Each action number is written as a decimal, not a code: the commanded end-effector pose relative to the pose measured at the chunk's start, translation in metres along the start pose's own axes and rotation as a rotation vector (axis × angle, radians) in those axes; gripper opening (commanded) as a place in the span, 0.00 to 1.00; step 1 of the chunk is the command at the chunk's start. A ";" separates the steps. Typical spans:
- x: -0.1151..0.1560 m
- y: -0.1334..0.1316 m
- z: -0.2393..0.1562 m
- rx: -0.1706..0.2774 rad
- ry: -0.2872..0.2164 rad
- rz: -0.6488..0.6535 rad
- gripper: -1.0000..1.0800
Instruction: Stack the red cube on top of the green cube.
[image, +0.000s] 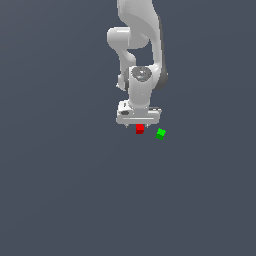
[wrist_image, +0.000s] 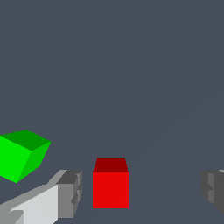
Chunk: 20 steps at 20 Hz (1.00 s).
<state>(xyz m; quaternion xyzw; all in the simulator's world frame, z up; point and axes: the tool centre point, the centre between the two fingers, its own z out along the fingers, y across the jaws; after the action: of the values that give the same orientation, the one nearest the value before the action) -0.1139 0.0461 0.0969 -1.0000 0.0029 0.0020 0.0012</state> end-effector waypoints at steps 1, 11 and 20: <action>-0.014 -0.007 0.008 0.000 0.002 -0.003 0.96; -0.040 -0.021 0.026 -0.002 0.004 -0.010 0.96; -0.040 -0.021 0.036 -0.002 0.003 -0.011 0.96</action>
<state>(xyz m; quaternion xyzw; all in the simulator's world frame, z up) -0.1539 0.0673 0.0649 -1.0000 -0.0025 0.0001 0.0003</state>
